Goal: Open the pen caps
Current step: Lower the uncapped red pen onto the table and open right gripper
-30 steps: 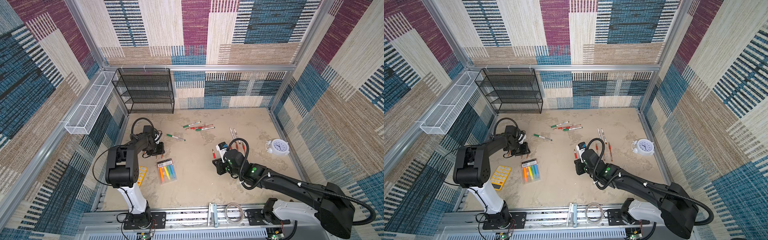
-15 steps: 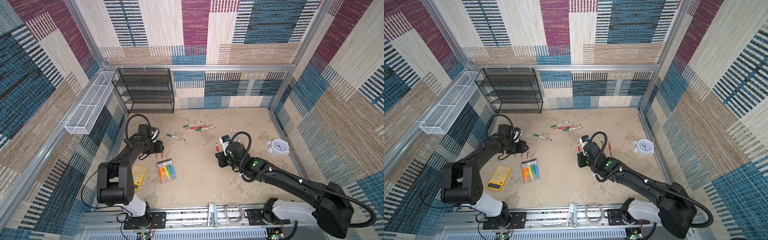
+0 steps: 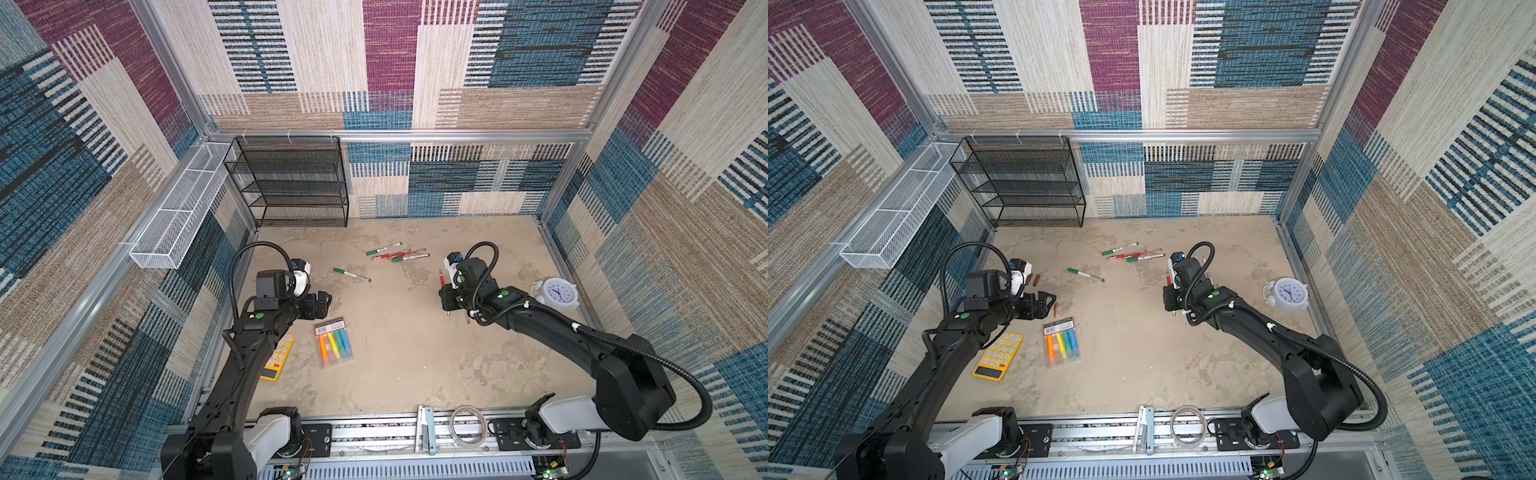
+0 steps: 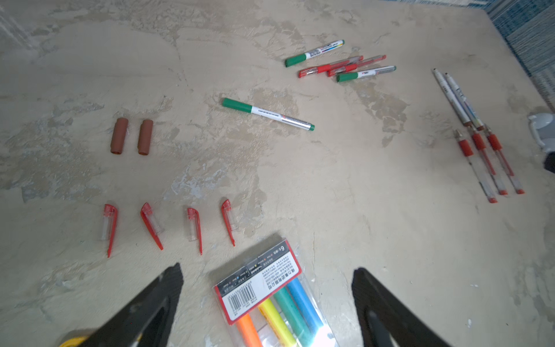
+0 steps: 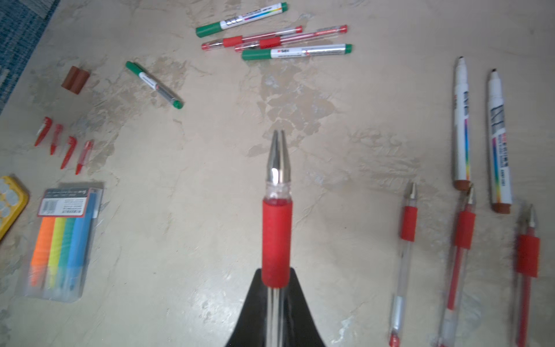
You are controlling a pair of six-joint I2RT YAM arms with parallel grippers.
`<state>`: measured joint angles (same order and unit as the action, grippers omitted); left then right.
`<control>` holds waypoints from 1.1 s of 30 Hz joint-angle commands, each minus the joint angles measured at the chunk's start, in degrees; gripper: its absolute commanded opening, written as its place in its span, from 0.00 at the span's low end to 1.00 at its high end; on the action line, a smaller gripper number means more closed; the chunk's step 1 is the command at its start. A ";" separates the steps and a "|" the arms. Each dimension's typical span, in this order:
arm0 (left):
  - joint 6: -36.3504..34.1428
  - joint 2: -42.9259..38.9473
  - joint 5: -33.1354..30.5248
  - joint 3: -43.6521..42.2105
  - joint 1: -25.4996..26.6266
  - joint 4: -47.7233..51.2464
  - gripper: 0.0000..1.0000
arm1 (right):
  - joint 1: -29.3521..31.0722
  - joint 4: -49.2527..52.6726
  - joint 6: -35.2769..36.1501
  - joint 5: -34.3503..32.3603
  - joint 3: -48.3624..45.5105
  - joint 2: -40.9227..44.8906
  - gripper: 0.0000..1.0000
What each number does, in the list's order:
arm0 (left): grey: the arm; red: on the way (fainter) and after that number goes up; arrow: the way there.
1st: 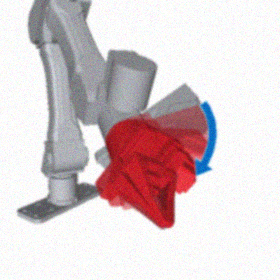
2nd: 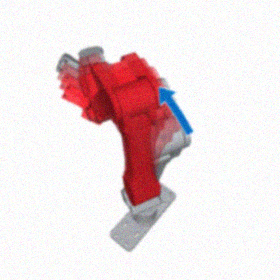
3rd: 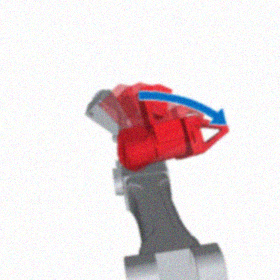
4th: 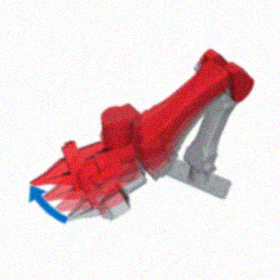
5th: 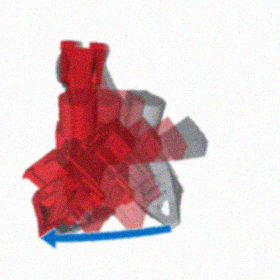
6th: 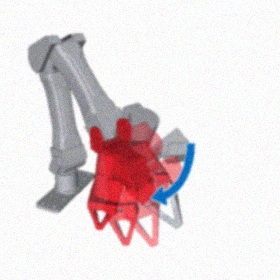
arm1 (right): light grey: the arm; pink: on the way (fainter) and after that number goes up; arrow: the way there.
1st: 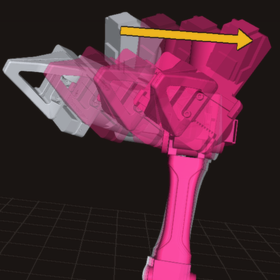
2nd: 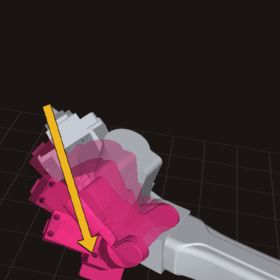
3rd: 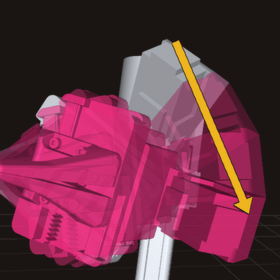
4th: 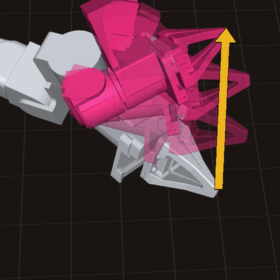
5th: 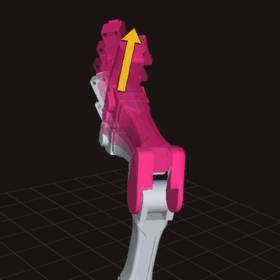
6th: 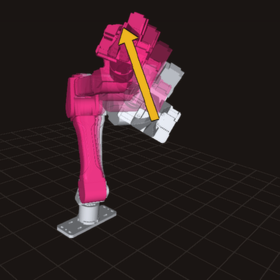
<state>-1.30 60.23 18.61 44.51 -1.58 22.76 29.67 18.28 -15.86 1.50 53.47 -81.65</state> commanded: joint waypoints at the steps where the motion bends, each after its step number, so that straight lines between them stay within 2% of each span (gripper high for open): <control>1: -2.03 -2.49 2.89 -1.15 -1.36 -3.40 0.92 | -2.17 0.61 2.95 3.10 0.97 -2.25 0.05; 5: -1.07 -3.54 4.02 -1.18 -3.82 -3.74 0.92 | -5.68 0.57 4.27 5.41 1.71 -6.50 0.05; 18: -1.27 -4.64 5.31 -1.08 -4.31 -3.49 0.93 | -9.85 0.41 6.37 5.99 5.96 -20.00 0.09; 27: -0.63 -4.57 5.06 -0.58 -4.98 -3.38 0.92 | -9.90 0.61 6.79 4.27 5.35 -21.72 0.15; 33: -0.52 -4.26 5.31 -0.48 -5.27 -3.08 0.92 | -9.90 1.67 6.93 2.79 4.83 -21.92 0.25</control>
<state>-1.65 55.79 23.33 43.40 -6.68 19.97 19.86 17.30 -9.19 6.81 58.61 -103.18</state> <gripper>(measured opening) 0.925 0.243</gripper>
